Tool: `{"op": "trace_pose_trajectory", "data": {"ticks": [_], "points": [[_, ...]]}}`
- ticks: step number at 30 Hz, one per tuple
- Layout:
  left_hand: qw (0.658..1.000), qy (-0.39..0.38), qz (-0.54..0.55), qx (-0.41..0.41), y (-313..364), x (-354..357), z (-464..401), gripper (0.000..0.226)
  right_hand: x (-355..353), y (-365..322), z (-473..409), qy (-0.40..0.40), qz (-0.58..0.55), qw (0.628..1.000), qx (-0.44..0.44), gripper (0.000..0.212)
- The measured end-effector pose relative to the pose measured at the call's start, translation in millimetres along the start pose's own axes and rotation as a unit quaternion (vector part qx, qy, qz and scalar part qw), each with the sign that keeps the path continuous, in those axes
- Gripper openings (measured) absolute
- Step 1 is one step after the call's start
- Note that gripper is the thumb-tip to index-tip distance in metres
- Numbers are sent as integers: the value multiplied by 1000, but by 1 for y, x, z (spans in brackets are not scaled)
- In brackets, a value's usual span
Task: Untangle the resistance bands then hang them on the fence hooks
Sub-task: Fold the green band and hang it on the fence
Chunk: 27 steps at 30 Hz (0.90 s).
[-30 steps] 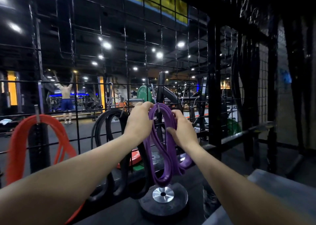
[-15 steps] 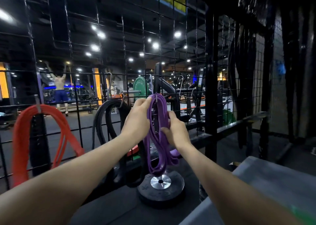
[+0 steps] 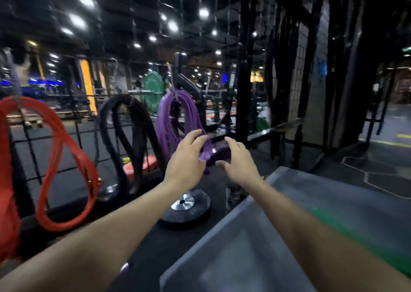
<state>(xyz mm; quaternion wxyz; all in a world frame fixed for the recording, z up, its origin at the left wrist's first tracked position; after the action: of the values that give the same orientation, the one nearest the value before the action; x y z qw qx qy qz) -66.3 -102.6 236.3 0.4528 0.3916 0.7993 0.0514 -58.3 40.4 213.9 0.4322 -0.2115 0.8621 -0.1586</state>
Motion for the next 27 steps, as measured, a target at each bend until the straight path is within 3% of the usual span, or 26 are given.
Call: {"op": "trace_pose_trajectory", "data": {"ticks": [8, 14, 19, 27], "points": [[986, -146, 86, 5, 55, 114, 44, 42, -44, 100, 103, -18, 86, 986, 145, 52], [960, -248, 128, 0, 97, 218, 74, 41, -80, 190, 179, -24, 137, 958, 250, 47], [940, -292, 163, -62, 111, 298, 89, 39, -99, 259, 228, -33, 165, 933, 319, 46], [921, -309, 164, -172, 114, 397, 84, 55, -92, 345, 245, -62, 201, 923, 322, 46]]}}
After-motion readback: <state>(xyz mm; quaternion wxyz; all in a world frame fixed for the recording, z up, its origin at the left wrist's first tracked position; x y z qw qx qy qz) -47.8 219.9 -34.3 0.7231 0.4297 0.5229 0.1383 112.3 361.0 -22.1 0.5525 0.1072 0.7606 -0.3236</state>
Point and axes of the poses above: each hand's wrist, its own z-axis away from the middle knuckle, its own x-axis out of the palm, y = z × x, the point moved 5 cm from there along -z, towards the middle knuckle, and after that the axes turned 11 degrees about -x, right-handed, at the moved point
